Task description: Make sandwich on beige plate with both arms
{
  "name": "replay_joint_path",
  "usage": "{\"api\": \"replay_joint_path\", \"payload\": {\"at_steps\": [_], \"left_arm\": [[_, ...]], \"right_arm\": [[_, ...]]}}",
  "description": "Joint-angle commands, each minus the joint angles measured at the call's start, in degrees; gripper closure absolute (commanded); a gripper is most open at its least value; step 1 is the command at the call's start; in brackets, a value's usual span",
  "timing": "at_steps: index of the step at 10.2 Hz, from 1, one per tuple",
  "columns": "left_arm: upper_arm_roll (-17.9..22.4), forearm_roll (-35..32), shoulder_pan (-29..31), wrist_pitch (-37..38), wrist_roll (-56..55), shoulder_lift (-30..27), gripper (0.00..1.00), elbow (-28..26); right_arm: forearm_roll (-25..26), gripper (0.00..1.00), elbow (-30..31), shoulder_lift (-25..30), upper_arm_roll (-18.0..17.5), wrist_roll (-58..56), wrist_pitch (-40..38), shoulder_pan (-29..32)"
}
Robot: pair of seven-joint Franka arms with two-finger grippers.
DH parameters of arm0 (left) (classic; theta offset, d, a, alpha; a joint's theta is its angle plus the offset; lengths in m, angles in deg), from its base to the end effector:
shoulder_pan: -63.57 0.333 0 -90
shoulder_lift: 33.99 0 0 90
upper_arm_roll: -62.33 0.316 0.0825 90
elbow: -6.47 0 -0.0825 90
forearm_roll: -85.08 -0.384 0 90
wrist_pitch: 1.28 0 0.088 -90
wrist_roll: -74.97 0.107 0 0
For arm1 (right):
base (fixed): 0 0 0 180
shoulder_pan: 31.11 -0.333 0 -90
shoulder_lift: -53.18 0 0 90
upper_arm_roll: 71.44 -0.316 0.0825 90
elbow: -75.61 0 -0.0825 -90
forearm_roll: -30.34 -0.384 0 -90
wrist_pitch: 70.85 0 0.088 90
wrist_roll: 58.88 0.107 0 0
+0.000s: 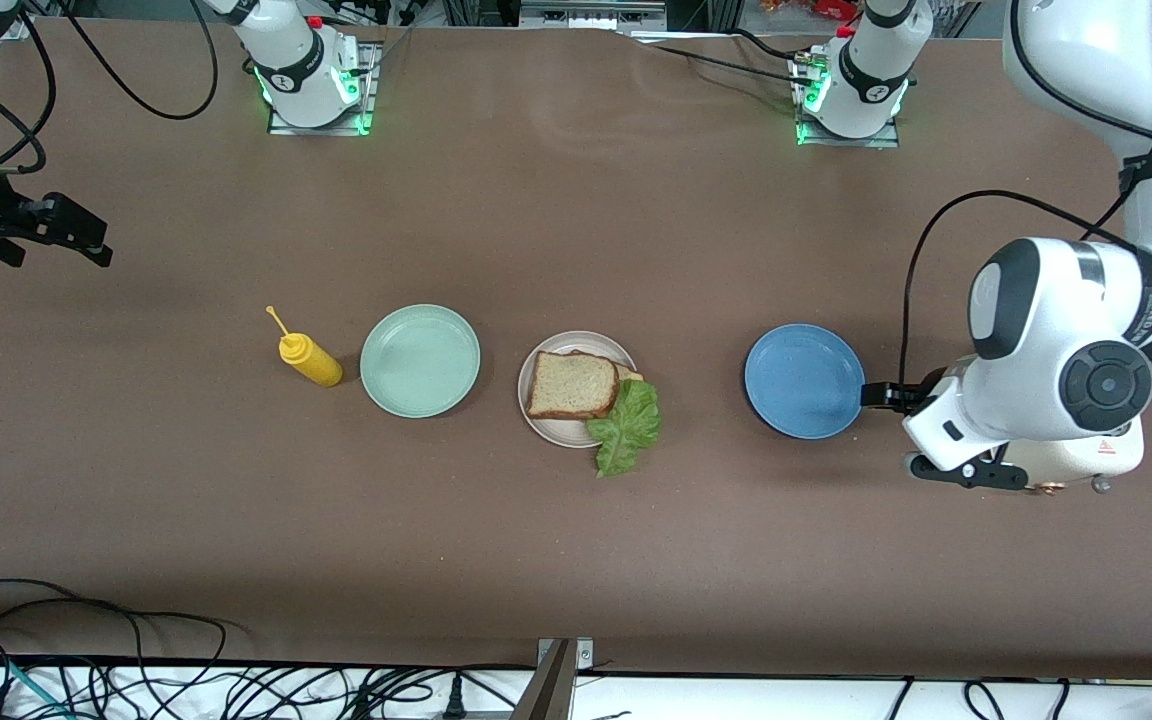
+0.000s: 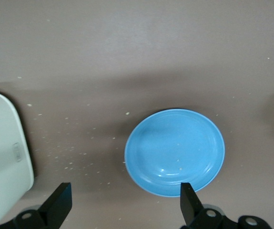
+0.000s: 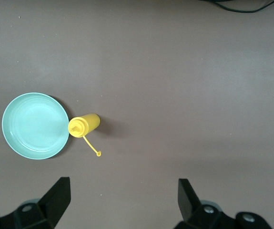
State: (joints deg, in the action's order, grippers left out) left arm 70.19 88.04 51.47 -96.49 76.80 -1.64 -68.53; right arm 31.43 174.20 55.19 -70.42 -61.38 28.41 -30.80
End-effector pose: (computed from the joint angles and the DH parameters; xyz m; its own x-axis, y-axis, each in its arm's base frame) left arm 0.6891 -0.0757 0.3995 0.9729 -0.1050 -0.2060 -0.1109 -0.9937 -0.0173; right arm 0.5550 -0.0148 0.5869 0.9987 0.0235 0.0459 0.0226 -0.9995 0.0203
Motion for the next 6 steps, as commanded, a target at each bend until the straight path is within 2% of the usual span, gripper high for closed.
{"api": "replay_joint_path", "payload": {"at_steps": [1,3,6], "left_arm": [[-0.3,-3.64,2.07,3.09,2.75,-4.74,0.0,-1.46],[-0.13,-6.03,2.43,6.87,2.75,-8.43,0.0,-1.55],[-0.21,-6.03,3.84,11.01,2.4,-11.95,0.0,-1.55]], "right_arm": [[-0.92,0.0,-0.85,-0.25,0.12,0.21,-0.29,-0.05],[-0.92,0.0,-0.85,-0.25,0.12,0.3,-0.29,-0.05],[-0.83,0.0,-0.94,-0.34,-0.05,0.3,-0.29,-0.14]]}}
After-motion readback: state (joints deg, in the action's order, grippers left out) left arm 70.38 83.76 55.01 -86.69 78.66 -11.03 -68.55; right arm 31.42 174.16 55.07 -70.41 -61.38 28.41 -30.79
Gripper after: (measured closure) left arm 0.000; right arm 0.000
